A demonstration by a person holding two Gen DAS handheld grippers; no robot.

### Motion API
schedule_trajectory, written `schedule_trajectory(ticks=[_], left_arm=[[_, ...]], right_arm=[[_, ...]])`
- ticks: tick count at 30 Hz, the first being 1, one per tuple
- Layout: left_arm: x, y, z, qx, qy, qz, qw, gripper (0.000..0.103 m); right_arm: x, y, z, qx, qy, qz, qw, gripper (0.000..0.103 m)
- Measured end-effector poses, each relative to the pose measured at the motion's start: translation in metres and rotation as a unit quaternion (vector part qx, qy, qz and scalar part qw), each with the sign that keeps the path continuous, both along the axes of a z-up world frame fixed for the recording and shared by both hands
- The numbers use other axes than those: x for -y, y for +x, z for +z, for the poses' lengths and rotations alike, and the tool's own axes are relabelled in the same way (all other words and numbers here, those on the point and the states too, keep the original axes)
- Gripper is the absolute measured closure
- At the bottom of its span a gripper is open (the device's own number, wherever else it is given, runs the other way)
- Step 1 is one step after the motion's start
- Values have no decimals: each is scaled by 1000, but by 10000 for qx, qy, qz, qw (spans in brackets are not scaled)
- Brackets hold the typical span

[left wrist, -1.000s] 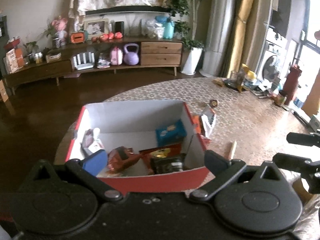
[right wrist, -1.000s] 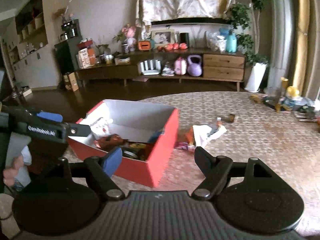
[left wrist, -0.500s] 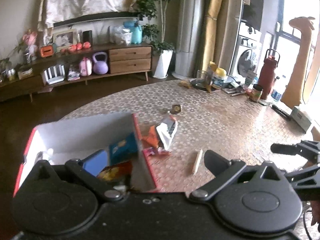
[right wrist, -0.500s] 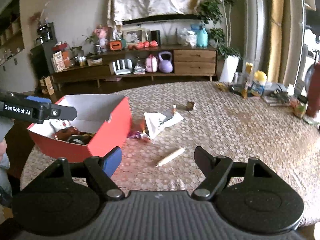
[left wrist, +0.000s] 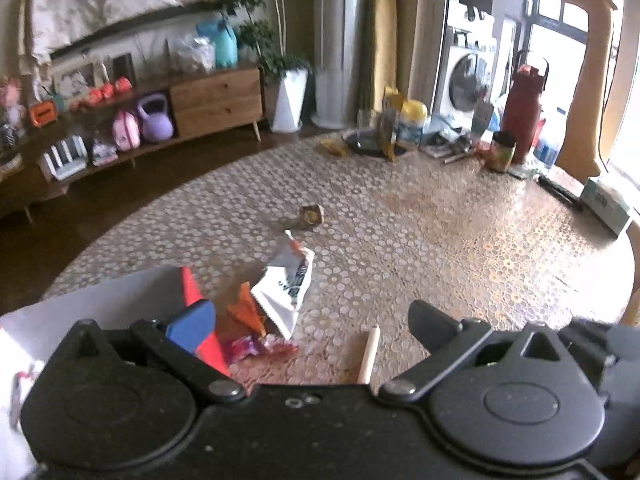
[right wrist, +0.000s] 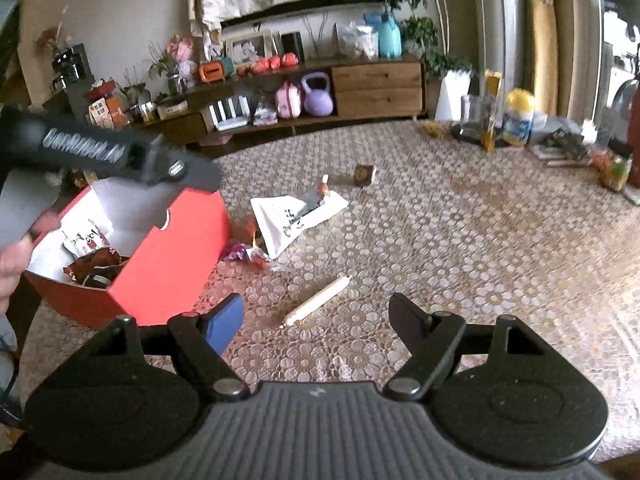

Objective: Organize snacks
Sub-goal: 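Grasp the white wrapper with the left tool while the right tool grasps the sausage stick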

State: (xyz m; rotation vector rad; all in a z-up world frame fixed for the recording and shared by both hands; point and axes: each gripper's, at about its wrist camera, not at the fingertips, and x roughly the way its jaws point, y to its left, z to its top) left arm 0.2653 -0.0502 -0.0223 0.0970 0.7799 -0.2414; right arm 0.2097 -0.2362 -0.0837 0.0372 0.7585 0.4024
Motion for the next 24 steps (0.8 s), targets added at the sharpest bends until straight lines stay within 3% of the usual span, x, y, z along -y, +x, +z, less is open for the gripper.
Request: schedule_trajectory(ticks=[10, 22, 24], left_arm=[[19, 94, -34, -690, 83, -23, 9976, 0], [37, 154, -95, -1251, 407, 207, 9911, 1], [37, 161, -104, -1370, 403, 261, 9894, 4]], right_arm=[[-8, 54, -43, -673, 238, -194, 9973, 24], [-25, 94, -82, -1112, 231, -290, 9931, 24], [-30, 96, -83, -1113, 197, -258, 9933, 29]])
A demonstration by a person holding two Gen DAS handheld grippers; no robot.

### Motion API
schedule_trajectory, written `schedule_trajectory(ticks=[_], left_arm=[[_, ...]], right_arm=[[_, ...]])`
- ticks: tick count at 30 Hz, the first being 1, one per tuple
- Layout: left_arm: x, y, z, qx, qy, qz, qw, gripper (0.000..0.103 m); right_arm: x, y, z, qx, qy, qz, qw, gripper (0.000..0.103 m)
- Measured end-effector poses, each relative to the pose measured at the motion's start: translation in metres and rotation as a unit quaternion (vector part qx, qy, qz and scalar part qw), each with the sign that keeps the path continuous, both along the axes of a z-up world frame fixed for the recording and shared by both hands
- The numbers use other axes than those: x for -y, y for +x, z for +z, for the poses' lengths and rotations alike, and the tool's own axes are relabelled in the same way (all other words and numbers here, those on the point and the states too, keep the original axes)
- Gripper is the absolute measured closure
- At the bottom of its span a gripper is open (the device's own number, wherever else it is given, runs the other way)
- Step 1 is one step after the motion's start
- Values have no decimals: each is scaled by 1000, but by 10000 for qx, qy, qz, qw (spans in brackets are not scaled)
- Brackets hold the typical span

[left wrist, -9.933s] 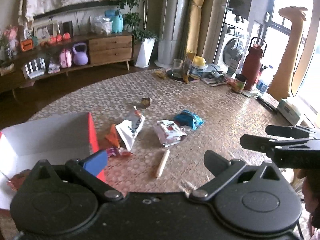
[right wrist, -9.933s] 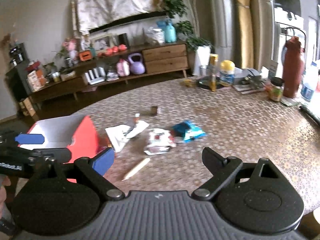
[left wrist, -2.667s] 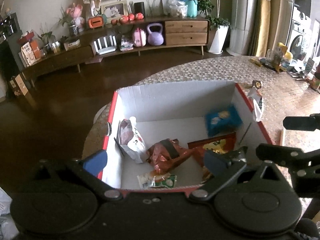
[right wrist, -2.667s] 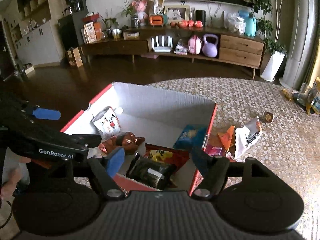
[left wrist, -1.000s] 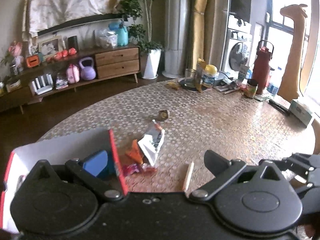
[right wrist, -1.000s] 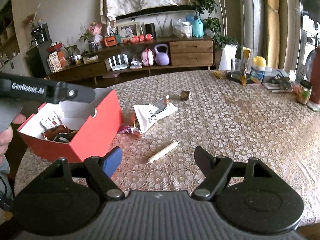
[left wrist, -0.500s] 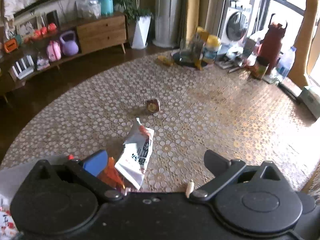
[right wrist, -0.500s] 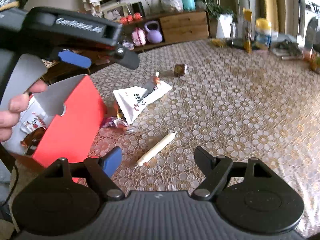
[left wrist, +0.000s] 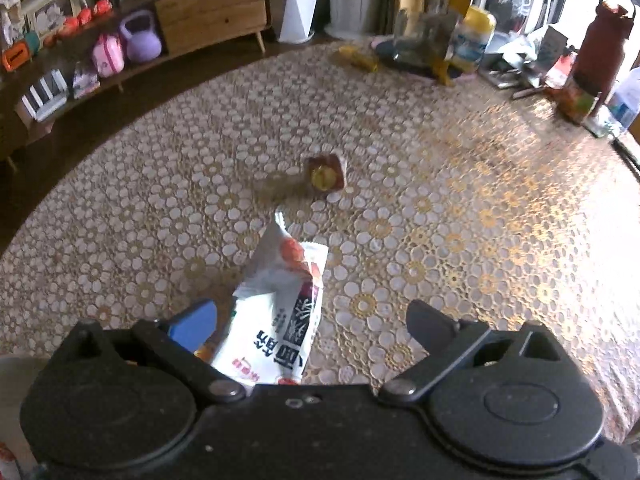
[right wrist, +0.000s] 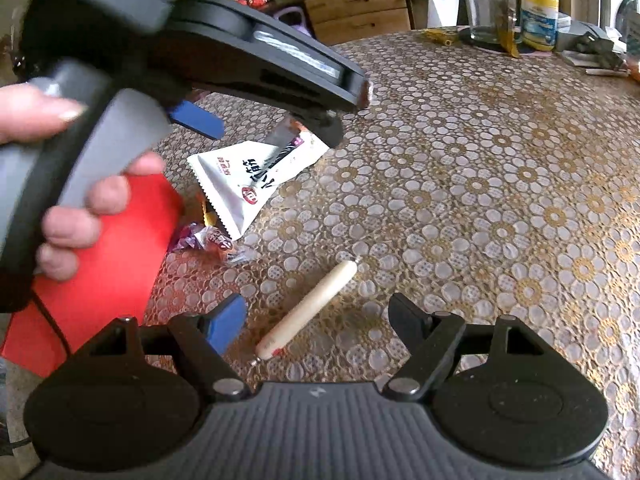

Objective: Organize snacks
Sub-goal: 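Grasp the white wrapper with the left tool while the right tool grasps the sausage stick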

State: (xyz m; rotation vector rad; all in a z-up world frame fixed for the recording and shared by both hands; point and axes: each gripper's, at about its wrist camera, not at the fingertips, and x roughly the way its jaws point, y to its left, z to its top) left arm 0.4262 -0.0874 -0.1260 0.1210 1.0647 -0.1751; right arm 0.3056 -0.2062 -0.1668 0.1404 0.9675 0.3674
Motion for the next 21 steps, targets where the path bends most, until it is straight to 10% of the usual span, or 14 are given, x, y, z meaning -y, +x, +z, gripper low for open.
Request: schedule_trajectory(ticks=[21], left_arm=[[-6, 16, -22, 27, 267, 366, 9990, 54]], right_arm=[[-14, -1, 0, 189, -402, -106, 9990, 87]])
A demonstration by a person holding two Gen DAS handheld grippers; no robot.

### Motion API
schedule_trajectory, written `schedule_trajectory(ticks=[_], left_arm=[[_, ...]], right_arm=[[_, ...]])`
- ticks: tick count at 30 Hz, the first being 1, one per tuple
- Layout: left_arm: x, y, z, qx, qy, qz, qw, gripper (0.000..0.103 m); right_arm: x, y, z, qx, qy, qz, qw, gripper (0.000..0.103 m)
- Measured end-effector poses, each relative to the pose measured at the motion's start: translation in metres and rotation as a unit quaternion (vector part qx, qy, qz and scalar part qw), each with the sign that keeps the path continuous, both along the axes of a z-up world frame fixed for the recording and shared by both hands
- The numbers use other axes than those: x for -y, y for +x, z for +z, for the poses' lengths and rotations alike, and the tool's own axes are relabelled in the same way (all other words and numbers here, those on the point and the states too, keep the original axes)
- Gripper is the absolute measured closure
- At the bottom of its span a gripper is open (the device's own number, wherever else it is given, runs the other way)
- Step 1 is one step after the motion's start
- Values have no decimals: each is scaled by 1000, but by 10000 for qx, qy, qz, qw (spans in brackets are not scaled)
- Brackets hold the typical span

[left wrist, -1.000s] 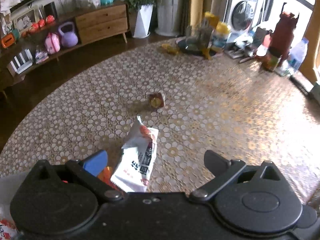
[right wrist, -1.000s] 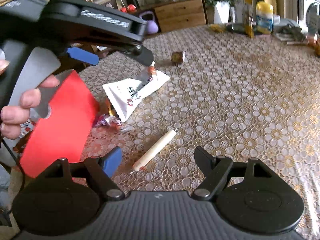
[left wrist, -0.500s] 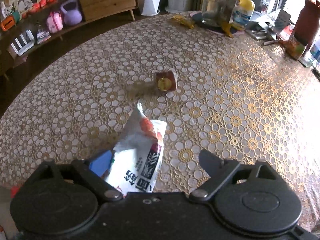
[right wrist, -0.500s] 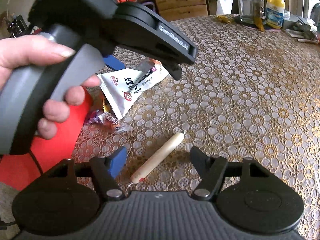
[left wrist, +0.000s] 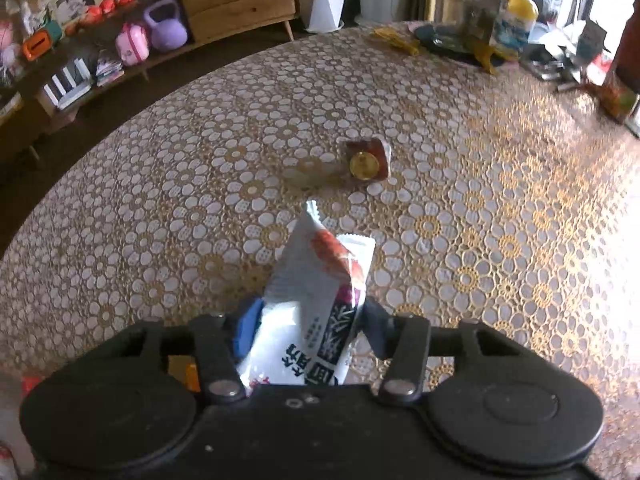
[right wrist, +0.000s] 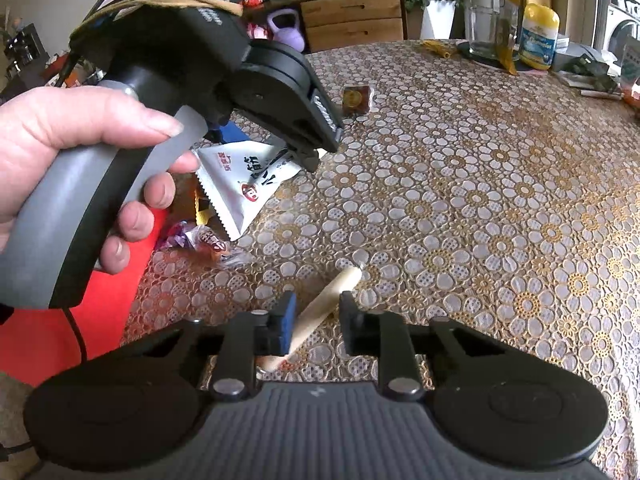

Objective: Organize snacks
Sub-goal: 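Grasp the white wrapper with the left tool while the right tool grasps the sausage stick, then carry the white wrapper and sausage stick over the shoebox with both tools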

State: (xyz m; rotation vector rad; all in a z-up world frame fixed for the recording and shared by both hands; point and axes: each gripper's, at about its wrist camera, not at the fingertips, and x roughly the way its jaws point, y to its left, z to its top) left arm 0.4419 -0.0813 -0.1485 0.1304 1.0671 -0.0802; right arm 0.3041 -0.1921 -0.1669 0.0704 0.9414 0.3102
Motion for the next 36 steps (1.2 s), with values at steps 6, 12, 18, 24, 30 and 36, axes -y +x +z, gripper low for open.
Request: schedule_trajectory(ticks=[6, 12, 18, 24, 30, 36], left_arm=[[-4, -7, 8, 68, -165, 101, 9998, 58], [-7, -19, 25, 192, -366, 118, 9991, 59], [-9, -42, 54, 335, -499, 100, 9981, 59], [-15, -68, 78, 469, -591, 115, 9971, 59], [-19, -87, 94, 603, -600, -14, 9964, 59], [-25, -98, 100, 678, -740, -139, 9949, 59]], right_arm=[[15, -2, 2, -17, 261, -206, 9994, 95], [33, -8, 13, 49, 436, -390, 9983, 96], [47, -24, 35, 168, 558, -439, 9973, 96], [45, -29, 43, 139, 429, -310, 9985, 96], [25, -19, 32, 42, 170, -164, 9997, 95], [9, 2, 15, -276, -85, -203, 9994, 95]])
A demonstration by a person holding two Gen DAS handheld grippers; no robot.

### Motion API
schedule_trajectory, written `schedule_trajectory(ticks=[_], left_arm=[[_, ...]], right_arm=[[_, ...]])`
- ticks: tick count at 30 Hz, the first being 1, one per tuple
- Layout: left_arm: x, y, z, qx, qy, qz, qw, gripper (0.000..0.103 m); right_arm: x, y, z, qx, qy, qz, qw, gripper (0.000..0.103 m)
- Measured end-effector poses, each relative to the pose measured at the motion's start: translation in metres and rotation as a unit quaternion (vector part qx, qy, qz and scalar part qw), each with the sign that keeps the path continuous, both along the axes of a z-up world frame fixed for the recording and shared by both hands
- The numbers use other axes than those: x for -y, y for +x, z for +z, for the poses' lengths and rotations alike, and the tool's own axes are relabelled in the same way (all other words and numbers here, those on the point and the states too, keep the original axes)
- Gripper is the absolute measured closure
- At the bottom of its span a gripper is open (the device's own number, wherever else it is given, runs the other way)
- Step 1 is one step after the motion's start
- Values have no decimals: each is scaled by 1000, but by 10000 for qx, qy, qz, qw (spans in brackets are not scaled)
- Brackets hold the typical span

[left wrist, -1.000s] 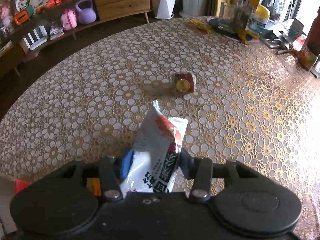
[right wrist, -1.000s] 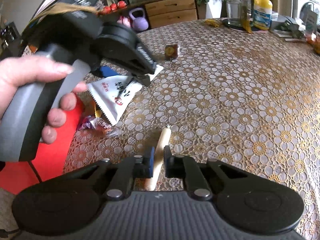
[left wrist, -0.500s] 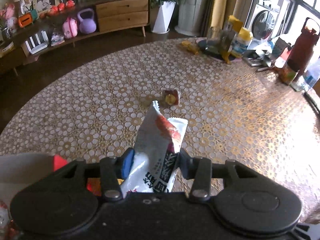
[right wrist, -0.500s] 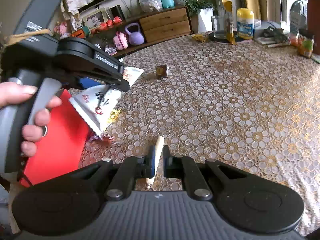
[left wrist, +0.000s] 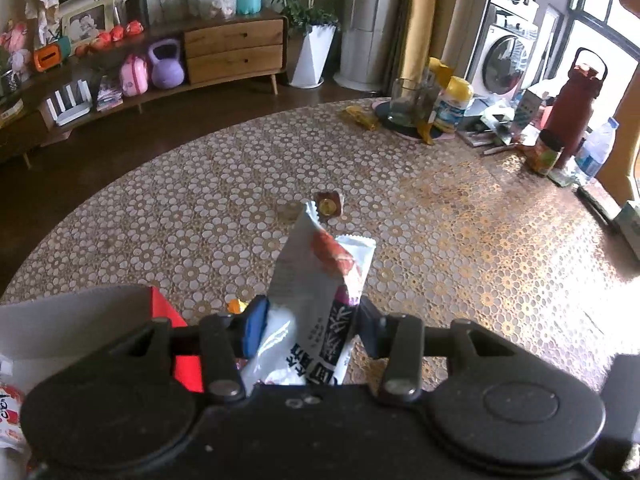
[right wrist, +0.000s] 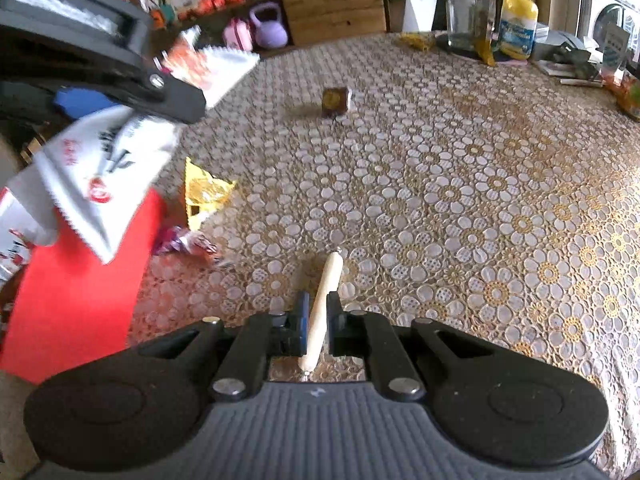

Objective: Organize snacks
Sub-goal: 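Carry the white wrapper and sausage stick over the shoebox with both tools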

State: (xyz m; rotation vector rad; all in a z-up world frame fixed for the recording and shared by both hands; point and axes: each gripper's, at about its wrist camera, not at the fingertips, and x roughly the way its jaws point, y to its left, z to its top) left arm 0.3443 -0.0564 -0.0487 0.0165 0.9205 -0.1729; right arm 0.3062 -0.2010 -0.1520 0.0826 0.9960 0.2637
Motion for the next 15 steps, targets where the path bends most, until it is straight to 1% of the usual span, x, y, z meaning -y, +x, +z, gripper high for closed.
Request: schedule_trajectory(ticks=[3, 4, 5, 6, 8, 15], left_arm=[[-2, -2, -1, -6, -61, -53, 10000, 59], [-2, -2, -2, 6, -69, -59, 10000, 59], [-4, -3, -2, 15, -82, -58, 9999, 59], [-5, -3, -2, 19, -104, -56, 9999, 59], [-8, -3, -2, 34, -152, -53, 9999, 58], [-13, -5, -1, 76, -207, -81, 9997, 58]], right_arm=[[-8, 6, -6, -80, -207, -23, 9998, 94], [-10, 8, -8, -117, -263, -31, 9996, 85], [-12, 10, -9, -151, -279, -17, 9995, 73], [-14, 11, -11, -187, -332, -33, 9993, 66], [-18, 11, -12, -154, -361, 16, 9992, 40], [-30, 13, -15, -95, -681, -89, 9976, 39]])
